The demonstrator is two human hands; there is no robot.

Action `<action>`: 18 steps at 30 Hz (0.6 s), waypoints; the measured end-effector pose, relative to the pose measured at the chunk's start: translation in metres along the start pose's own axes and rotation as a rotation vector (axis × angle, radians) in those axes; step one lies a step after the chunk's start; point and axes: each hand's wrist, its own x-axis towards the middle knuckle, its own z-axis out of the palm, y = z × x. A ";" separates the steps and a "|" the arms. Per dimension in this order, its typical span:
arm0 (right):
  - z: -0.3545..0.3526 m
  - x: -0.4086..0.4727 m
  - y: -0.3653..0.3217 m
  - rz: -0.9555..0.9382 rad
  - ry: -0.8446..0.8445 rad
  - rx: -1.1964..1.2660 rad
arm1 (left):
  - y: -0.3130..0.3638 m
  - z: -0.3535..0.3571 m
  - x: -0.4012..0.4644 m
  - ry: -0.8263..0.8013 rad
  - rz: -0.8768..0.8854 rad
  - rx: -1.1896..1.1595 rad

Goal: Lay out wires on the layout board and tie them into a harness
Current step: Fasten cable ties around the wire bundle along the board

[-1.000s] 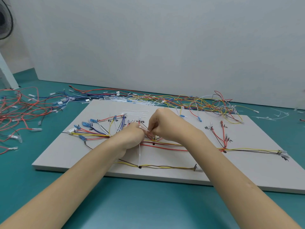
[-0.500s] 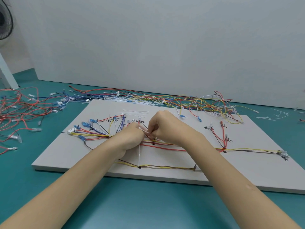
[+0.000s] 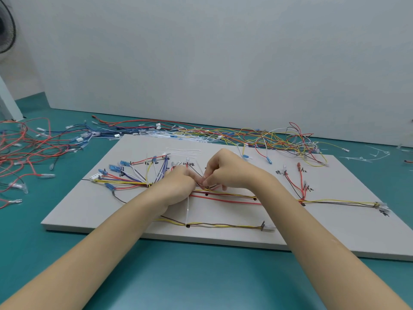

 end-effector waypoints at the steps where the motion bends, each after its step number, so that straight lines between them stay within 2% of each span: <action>1: -0.001 0.000 0.001 0.015 -0.012 0.017 | 0.000 0.000 -0.001 -0.007 0.014 0.000; 10: -0.004 -0.004 0.001 0.043 -0.063 0.077 | 0.000 -0.002 -0.002 -0.018 0.054 0.050; 18: 0.000 -0.007 -0.004 -0.039 0.012 -0.171 | 0.006 -0.006 -0.010 -0.010 0.152 0.007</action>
